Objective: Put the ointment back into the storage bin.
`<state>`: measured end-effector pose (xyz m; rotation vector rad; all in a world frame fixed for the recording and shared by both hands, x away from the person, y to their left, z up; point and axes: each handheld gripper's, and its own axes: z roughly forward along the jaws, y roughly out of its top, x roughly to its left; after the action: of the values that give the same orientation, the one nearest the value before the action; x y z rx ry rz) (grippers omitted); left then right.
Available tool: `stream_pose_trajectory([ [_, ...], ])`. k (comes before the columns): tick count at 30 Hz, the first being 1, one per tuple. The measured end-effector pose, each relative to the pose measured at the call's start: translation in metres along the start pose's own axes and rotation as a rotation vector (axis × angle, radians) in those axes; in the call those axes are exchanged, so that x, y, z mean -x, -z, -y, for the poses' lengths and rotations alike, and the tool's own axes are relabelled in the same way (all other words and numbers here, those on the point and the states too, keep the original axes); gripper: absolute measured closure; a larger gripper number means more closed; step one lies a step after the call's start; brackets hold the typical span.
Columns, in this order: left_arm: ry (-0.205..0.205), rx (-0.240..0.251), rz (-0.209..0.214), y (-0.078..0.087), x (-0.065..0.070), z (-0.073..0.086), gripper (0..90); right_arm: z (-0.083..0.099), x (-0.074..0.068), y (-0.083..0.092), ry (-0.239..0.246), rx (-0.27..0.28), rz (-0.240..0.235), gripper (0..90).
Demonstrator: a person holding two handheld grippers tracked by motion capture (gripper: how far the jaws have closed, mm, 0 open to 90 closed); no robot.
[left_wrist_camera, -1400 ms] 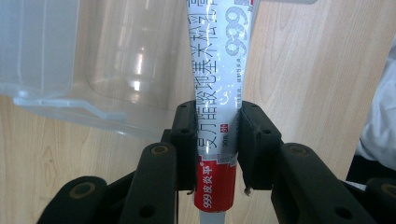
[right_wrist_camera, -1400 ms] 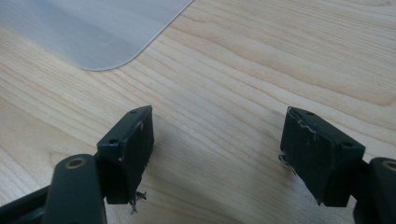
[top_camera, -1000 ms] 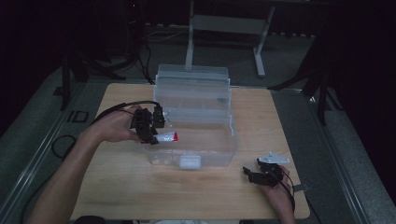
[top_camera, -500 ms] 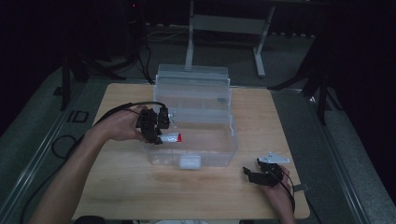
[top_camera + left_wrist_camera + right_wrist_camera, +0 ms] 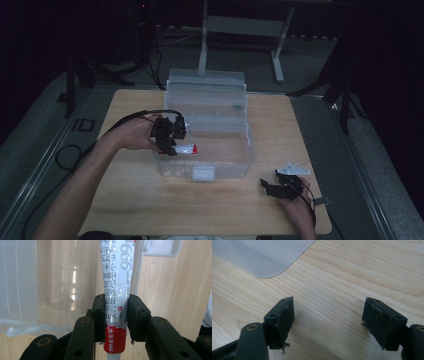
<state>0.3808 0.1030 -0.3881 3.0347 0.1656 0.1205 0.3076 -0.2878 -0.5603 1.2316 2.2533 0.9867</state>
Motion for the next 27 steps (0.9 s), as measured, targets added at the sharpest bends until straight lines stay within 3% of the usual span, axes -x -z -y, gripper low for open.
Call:
stream_pose_trajectory([
  [27, -0.010, -0.022, 0.026, -0.018, -0.008, -0.011, 69.9, 0.000, 0.000, 0.000, 0.002, 0.000, -0.001, 25.3],
])
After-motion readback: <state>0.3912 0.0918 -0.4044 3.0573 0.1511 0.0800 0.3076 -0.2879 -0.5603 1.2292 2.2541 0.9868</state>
